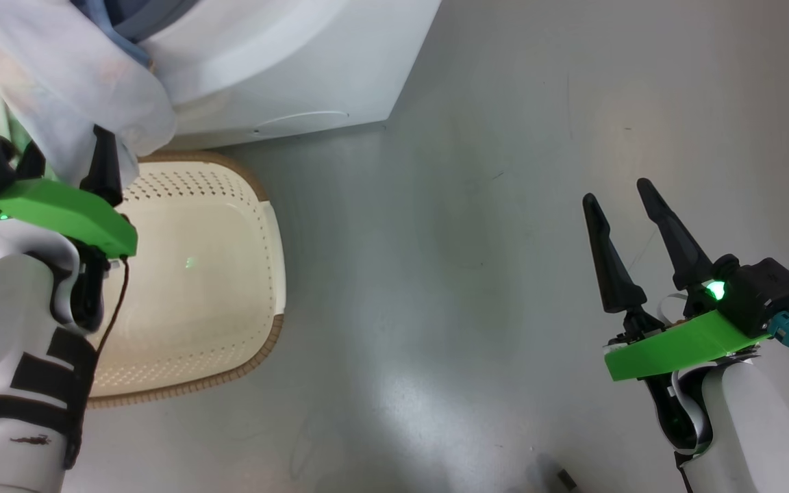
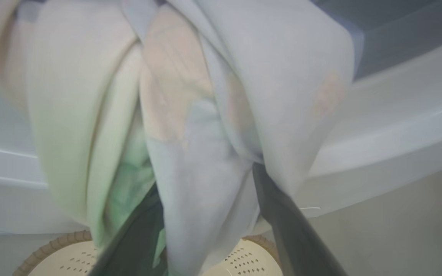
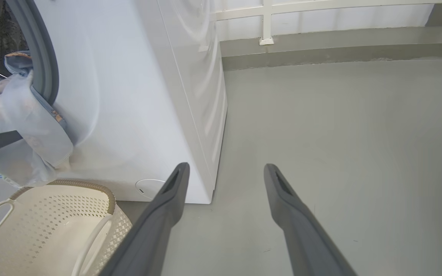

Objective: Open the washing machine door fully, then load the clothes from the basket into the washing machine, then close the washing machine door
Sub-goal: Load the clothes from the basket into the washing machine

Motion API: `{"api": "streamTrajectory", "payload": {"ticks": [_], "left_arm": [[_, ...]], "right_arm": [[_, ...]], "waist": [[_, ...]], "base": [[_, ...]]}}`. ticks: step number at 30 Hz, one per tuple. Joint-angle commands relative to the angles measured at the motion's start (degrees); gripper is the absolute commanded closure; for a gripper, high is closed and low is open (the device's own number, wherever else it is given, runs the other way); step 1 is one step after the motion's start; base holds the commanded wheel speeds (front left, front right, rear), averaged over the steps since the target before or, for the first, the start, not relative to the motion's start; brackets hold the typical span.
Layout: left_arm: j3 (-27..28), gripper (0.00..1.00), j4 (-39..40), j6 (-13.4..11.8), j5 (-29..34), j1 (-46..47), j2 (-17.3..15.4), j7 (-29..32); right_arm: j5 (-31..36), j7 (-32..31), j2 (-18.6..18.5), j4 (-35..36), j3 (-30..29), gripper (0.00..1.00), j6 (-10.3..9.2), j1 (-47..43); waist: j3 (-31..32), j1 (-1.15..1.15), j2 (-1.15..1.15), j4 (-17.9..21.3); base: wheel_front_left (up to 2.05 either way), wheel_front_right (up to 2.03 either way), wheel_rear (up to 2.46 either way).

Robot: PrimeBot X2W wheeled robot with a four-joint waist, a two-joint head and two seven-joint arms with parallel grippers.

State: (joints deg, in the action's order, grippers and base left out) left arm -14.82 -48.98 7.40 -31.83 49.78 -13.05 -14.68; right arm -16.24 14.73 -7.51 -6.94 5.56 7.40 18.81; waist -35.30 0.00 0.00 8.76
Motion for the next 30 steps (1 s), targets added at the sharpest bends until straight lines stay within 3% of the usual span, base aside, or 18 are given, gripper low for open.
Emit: {"api": "streamTrajectory", "payload": {"ticks": [1, 3, 13, 24, 30], "left_arm": [[0.42, 0.22, 0.63, 0.09, -1.17, 1.04, -2.82, -0.32], [-0.25, 1.0, 0.76, 0.09, -1.78, 1.2, -2.69, -0.32], [-0.89, 1.0, 3.82, 0.09, -4.5, 0.45, -3.37, -0.32], [7.21, 1.0, 15.52, 0.09, -2.79, -5.28, -2.23, -0.32], [9.28, 1.0, 17.79, 0.09, -1.5, -4.86, -2.02, -0.32]], "right_arm": [[0.17, 0.27, -0.01, 1.11, 1.37, 0.0, 0.09, -0.63], [0.22, 0.27, -0.06, 1.14, 1.31, 0.0, 0.09, -0.72], [0.4, 0.27, -0.08, 1.31, 0.72, 0.0, 0.09, -1.15], [0.49, 0.27, 0.2, 1.47, -0.03, 0.0, 0.09, -1.49], [0.35, 0.27, 0.59, 1.46, 0.13, 0.0, 0.09, -1.3]], "waist": [[0.04, 0.0, 0.0, 0.13], [0.2, 0.0, 0.0, 0.13], [0.82, 0.0, 0.0, -0.59], [1.57, 0.0, 0.0, -2.24], [1.71, 0.0, 0.0, -2.26]], "base": [[0.0, 0.0, 0.0], [0.0, 0.0, 0.0], [0.0, 0.0, 0.0], [0.0, 0.0, 0.0], [0.0, 0.0, 0.0]]}}
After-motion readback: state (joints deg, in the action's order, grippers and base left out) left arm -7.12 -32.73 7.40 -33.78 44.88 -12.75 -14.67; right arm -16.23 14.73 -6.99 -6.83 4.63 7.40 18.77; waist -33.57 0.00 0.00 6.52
